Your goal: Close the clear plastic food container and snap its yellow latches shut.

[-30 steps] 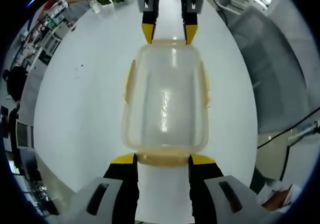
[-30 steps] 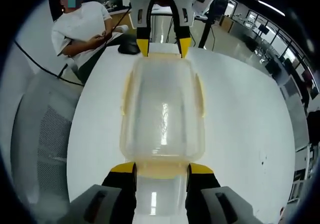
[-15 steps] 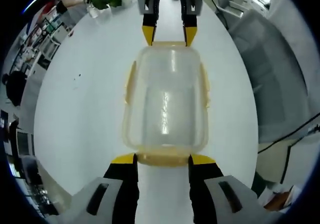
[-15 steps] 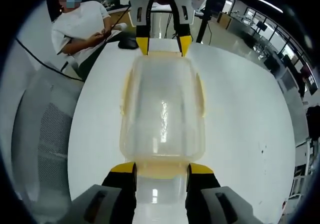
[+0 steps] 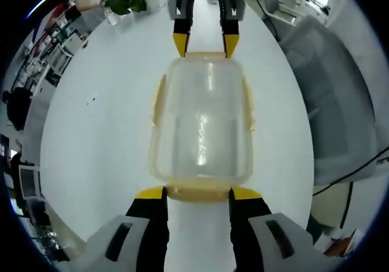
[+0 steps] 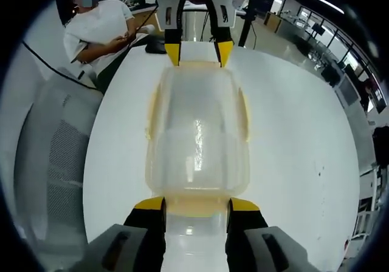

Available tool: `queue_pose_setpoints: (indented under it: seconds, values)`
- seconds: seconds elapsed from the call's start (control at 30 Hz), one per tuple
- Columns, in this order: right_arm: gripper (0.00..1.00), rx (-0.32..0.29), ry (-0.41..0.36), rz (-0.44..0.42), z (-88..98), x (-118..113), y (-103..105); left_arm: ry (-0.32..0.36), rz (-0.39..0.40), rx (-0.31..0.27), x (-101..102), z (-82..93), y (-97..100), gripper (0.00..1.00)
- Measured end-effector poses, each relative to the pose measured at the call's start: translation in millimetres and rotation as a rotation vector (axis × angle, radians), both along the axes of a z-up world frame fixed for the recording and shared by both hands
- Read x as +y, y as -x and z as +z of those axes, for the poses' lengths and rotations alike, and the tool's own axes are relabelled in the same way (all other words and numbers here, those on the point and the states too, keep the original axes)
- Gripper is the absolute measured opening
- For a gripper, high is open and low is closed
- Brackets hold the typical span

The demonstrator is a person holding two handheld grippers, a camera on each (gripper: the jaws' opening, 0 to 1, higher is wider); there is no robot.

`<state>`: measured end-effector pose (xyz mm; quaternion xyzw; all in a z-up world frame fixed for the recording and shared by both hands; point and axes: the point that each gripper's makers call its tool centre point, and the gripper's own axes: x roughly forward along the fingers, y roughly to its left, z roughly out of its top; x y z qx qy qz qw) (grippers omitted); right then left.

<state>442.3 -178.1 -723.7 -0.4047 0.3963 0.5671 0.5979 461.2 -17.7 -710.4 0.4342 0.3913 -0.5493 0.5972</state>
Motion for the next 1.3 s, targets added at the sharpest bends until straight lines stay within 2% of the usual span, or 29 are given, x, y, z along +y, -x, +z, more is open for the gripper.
queue_pose_setpoints:
  seconds: [1.3]
  values:
    - [0.35, 0.016, 0.016, -0.019, -1.9, -48.8, 4.7, 0.018, -0.018, 0.004, -48.6, -4.8, 1.2, 0.36]
